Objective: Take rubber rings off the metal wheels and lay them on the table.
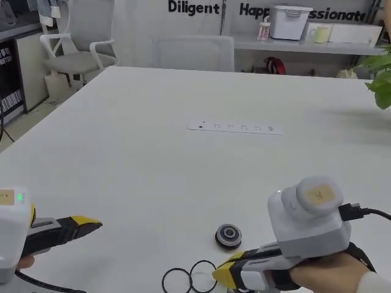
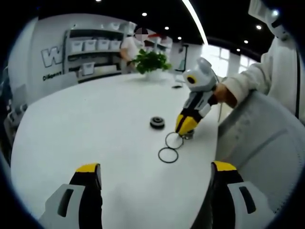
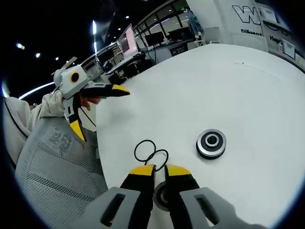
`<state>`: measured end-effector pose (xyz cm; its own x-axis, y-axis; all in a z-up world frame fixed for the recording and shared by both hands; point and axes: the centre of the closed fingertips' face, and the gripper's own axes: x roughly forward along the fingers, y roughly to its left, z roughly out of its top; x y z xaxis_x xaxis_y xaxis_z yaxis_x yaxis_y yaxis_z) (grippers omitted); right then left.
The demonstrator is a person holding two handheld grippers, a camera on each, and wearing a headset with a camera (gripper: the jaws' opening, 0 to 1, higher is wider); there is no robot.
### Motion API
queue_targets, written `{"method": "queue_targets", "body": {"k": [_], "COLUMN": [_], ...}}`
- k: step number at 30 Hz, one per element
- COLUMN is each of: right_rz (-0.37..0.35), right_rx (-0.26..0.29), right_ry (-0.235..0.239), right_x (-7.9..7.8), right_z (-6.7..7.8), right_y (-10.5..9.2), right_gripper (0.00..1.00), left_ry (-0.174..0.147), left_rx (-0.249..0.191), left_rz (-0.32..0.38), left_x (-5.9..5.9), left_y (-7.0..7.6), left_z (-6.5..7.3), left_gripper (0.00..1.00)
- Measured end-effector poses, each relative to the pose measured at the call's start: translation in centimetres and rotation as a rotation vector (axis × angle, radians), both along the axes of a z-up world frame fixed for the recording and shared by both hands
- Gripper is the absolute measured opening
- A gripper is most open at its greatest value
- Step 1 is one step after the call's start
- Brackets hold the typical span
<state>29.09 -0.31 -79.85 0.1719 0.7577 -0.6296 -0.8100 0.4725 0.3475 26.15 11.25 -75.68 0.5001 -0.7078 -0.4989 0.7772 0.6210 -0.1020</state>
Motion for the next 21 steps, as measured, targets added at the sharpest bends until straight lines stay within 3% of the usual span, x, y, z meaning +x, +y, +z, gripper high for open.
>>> {"method": "queue_targets", "body": {"k": [8,21], "right_rz": [-0.017,-0.072], "right_rx": [-0.011,0.017], "right_ry": [-0.028,-0.099], "right_x": [0.6,2.4], "right_z": [0.0,2.0], "right_y": [-0.3,-1.2], "right_gripper": [0.16,0.25], "left_ry": [0.002,0.009], "left_rx": [0.002,0.002], "left_rz": [0.003,0.007], "left_x": [0.0,0.0], "left_y": [0.1,0.1], "left_z": [-0.1,-0.1], "left_gripper": [0.97,0.96]}}
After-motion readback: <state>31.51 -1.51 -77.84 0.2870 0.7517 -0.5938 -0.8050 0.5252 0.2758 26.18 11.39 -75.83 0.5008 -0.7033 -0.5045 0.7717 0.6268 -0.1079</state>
